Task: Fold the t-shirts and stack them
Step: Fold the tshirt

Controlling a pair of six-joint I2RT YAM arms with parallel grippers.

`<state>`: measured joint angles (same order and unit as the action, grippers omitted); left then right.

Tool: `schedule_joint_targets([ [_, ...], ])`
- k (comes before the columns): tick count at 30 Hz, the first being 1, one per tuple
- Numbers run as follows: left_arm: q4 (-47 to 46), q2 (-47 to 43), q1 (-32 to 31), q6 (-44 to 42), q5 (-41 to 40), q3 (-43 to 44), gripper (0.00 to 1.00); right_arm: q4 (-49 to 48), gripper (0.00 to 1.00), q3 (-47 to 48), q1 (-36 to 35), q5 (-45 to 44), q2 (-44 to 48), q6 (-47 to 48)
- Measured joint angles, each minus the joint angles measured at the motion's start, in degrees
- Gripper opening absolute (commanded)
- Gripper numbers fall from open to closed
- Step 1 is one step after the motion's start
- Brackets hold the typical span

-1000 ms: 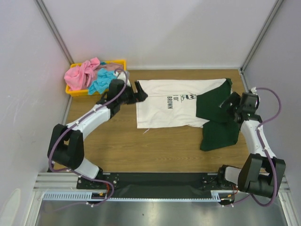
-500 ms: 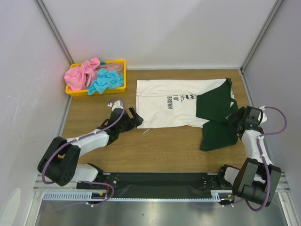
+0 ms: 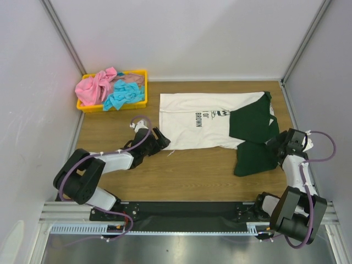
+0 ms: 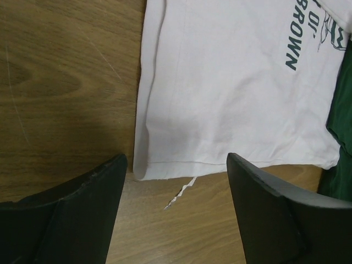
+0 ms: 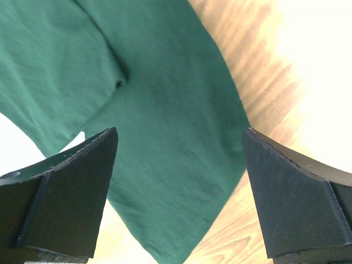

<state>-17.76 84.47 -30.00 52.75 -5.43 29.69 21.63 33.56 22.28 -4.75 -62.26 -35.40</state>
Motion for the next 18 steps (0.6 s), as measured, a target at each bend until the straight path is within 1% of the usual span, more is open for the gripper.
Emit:
schedule_joint_targets([
  [3, -1.66, 1.51, -0.09, 0.39, 0.00, 0.07, 0.70, -0.04, 1.00, -1.38, 0.15, 0.24, -0.04, 0.00],
  [6, -3.28, 2.99, -0.11, 0.76, 0.00, 0.24, 0.60, -0.63, 1.00, -2.73, 0.24, 0.70, -0.37, -0.02],
  [7, -3.54, 3.37, -0.11, 0.83, 0.00, 0.44, 0.53, -0.83, 1.00, -3.08, 0.24, 0.90, -0.72, -0.02],
  [9, -3.65, 4.28, -0.13, 1.03, -0.04, 0.66, 0.44, -1.40, 1.00, -3.78, 0.24, 1.05, -2.01, -0.02],
  [13, -2.54, 4.63, -0.15, 1.27, -1.03, 0.81, 0.29, -2.86, 0.98, -4.13, 0.24, 1.11, -3.89, 0.00],
  [14, -1.99, 4.63, -0.15, 1.29, -1.55, 0.85, 0.26, -3.28, 0.98, -4.13, 0.24, 1.09, -4.31, 0.02],
  [15, -1.31, 4.63, -0.15, 1.22, -2.10, 0.98, 0.20, -3.80, 0.98, -4.11, 0.24, 1.07, -4.57, 0.04],
  [18, 1.18, 4.61, -0.15, 0.79, -4.68, 1.95, 0.15, -5.20, 0.97, -4.09, 0.24, 1.11, -5.33, 0.26],
])
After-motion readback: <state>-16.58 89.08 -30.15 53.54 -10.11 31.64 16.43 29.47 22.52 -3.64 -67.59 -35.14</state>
